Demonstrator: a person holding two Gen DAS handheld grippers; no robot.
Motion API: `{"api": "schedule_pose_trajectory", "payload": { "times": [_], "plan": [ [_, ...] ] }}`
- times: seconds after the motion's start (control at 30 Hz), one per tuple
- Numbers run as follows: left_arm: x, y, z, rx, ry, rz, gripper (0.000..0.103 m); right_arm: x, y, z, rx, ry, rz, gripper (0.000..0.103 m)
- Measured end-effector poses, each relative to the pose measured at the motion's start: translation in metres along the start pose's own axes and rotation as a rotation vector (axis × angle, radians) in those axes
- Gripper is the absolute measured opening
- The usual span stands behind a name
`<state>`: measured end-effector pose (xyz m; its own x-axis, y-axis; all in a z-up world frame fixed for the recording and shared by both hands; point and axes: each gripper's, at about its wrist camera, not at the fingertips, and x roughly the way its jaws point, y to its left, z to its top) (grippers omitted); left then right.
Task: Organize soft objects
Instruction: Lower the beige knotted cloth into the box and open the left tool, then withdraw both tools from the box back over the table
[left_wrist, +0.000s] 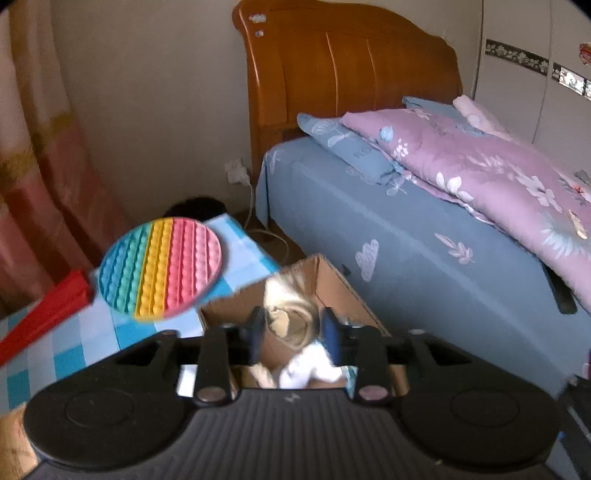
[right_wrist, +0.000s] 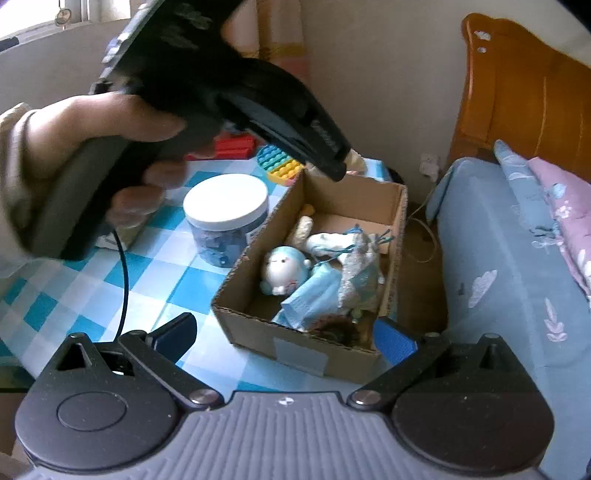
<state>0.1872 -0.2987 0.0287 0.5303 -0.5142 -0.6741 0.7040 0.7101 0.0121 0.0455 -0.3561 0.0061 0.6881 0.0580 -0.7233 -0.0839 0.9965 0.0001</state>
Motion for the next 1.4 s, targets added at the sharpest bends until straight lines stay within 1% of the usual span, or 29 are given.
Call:
{"api": "schedule_pose_trajectory", "payload": {
  "times": [0.03,0.07,0.13,0.27,0.43,0.57,0.73,0.9,1.03,1.13,1.27,1.4],
  "plan": [
    [0.001,0.000,0.001,-0.010,0.000,0.015,0.079,-0.001,0.000,-0.001,-0.001,-0.004,-0.007,0.103],
    [0.001,0.002,0.001,-0.025,-0.011,0.031,0.083,-0.003,0.000,-0.001,0.001,-0.008,-0.009,0.103],
    [-0.004,0.003,0.001,-0.031,-0.036,0.044,0.083,-0.007,-0.003,-0.003,0.023,-0.020,-0.004,0.103],
    [-0.012,0.006,-0.004,-0.039,-0.018,0.048,0.086,-0.013,-0.005,-0.005,0.065,-0.032,0.014,0.103],
    [-0.030,0.008,-0.015,-0.038,-0.015,0.053,0.096,-0.014,0.006,-0.006,0.043,-0.018,-0.004,0.103],
    [-0.049,0.007,-0.028,-0.038,-0.027,0.067,0.099,-0.014,0.015,-0.006,0.035,-0.003,-0.017,0.103],
    [-0.077,0.011,-0.054,-0.058,-0.046,0.131,0.101,-0.016,0.027,-0.008,0.020,-0.006,-0.019,0.103],
    [-0.108,0.016,-0.092,-0.087,-0.079,0.260,0.101,-0.021,0.041,-0.010,-0.030,-0.045,-0.071,0.103],
    [-0.132,0.024,-0.120,-0.114,-0.103,0.344,0.101,-0.024,0.047,-0.010,-0.045,-0.046,-0.054,0.103],
    [-0.149,0.037,-0.141,-0.169,-0.111,0.406,0.102,-0.022,0.054,-0.009,-0.059,-0.039,-0.058,0.103],
    [-0.162,0.055,-0.166,-0.243,-0.092,0.466,0.102,-0.020,0.062,-0.008,-0.059,-0.029,-0.032,0.103],
    [-0.166,0.070,-0.190,-0.291,-0.060,0.546,0.102,-0.018,0.073,-0.004,-0.070,-0.043,-0.014,0.103]
  ]
}}
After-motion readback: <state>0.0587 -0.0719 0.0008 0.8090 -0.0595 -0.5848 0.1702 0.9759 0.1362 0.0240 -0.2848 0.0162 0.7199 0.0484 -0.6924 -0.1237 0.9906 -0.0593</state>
